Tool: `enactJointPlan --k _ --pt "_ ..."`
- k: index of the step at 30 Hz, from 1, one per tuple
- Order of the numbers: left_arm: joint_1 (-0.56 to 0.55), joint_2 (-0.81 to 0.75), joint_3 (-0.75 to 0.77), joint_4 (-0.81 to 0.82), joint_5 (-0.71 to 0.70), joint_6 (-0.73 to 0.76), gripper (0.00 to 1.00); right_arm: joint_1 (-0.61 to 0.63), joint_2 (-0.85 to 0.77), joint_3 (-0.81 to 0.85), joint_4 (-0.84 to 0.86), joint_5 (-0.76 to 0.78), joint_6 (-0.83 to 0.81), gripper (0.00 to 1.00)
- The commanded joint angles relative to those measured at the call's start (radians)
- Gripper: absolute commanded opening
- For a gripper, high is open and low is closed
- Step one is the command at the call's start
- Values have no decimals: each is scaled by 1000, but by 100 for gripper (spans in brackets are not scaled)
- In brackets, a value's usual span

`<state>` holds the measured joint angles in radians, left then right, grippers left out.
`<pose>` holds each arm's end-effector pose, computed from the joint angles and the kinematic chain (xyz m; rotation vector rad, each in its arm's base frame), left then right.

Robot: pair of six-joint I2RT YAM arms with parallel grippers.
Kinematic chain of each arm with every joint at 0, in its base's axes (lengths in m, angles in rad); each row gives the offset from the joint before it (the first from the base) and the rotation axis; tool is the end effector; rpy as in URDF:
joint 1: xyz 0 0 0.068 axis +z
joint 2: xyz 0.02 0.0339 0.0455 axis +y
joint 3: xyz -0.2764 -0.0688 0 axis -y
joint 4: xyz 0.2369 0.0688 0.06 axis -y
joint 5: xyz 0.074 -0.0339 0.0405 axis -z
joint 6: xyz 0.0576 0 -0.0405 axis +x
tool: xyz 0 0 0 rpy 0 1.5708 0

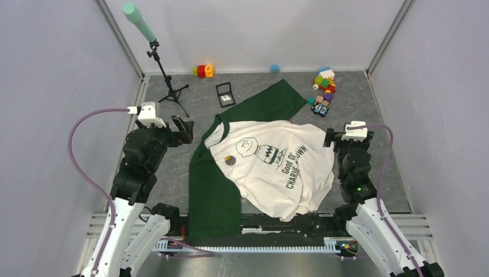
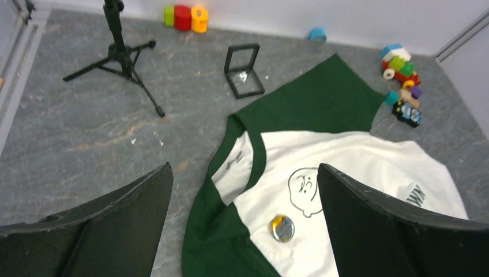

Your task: Pin the brooch onto the clothing

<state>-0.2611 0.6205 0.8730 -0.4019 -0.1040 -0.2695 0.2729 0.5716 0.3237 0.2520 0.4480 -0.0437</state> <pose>0.1362 -0.0302 0.3720 -0.0846 1.7267 -0.3030 0.1587 0.0185 0.2636 0.1044 1.5662 -0.1706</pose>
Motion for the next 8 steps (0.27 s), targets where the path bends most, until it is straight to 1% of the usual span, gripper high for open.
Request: enactJointPlan --k 1,8 --pt "5 -7 -15 9 -32 15 100 2 -26 12 69 57 -22 98" --pt "22 -5 -26 6 -45 -13 100 2 -31 28 38 54 -14 98"
